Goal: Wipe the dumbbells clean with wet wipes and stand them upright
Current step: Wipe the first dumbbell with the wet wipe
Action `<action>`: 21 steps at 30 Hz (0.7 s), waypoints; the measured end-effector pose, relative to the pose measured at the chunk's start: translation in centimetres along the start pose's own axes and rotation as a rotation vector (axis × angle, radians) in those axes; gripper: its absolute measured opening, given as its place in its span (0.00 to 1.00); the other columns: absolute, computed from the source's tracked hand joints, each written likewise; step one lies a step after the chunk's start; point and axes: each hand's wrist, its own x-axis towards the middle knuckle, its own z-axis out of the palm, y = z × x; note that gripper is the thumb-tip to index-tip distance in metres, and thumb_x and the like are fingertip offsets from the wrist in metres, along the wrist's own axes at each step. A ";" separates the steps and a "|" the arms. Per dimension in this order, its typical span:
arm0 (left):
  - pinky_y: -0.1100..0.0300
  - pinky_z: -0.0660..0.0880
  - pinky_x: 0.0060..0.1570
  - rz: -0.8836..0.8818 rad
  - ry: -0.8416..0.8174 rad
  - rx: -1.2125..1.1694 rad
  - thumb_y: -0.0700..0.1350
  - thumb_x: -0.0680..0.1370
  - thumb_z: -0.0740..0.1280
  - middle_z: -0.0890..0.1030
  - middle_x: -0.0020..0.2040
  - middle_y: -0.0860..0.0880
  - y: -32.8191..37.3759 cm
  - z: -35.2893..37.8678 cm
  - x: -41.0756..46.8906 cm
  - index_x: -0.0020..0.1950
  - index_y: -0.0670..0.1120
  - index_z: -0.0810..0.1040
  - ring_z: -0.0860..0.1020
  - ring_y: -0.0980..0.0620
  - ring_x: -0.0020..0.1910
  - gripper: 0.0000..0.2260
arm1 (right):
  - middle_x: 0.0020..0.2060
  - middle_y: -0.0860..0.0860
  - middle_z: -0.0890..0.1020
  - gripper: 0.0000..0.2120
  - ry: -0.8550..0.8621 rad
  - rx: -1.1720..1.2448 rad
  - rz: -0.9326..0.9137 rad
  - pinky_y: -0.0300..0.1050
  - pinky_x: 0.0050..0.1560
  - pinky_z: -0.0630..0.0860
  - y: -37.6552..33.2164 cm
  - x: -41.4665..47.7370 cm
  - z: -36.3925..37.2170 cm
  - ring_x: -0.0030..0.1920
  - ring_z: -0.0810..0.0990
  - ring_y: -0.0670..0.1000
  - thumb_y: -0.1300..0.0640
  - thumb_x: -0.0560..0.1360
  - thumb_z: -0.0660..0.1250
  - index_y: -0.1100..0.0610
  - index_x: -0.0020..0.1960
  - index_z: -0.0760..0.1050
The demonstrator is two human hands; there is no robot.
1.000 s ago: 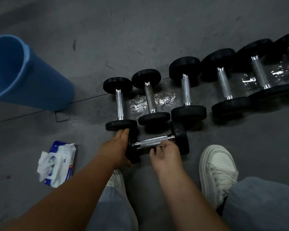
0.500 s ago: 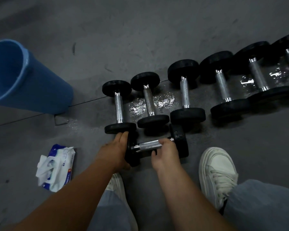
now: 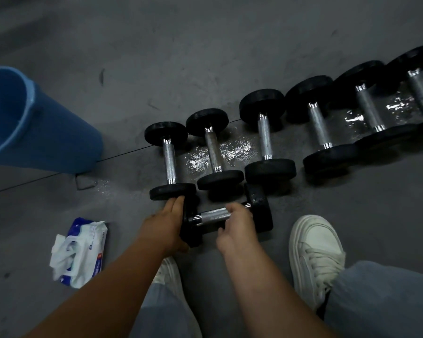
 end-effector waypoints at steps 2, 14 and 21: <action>0.50 0.75 0.57 -0.002 -0.001 -0.012 0.55 0.59 0.80 0.61 0.75 0.51 0.1 0.1 -0.1 0.79 0.50 0.48 0.75 0.45 0.64 0.57 | 0.54 0.55 0.80 0.07 0.005 -0.037 0.003 0.42 0.36 0.64 0.1 0.4 -0.4 0.41 0.75 0.47 0.62 0.74 0.62 0.55 0.51 0.73; 0.50 0.76 0.56 0.003 0.006 0.002 0.54 0.60 0.80 0.62 0.74 0.51 0.1 -0.1 0.0 0.79 0.50 0.48 0.76 0.44 0.62 0.57 | 0.55 0.53 0.78 0.20 -0.013 -0.109 -0.113 0.44 0.50 0.72 1.5 0.4 -1.0 0.53 0.77 0.48 0.67 0.71 0.62 0.55 0.62 0.70; 0.51 0.75 0.57 0.006 0.007 0.009 0.55 0.60 0.80 0.61 0.75 0.51 0.0 0.0 0.0 0.79 0.50 0.47 0.75 0.44 0.63 0.57 | 0.62 0.54 0.77 0.24 -0.035 -0.087 -0.122 0.42 0.47 0.71 1.7 0.2 -0.8 0.59 0.76 0.49 0.63 0.69 0.63 0.55 0.65 0.69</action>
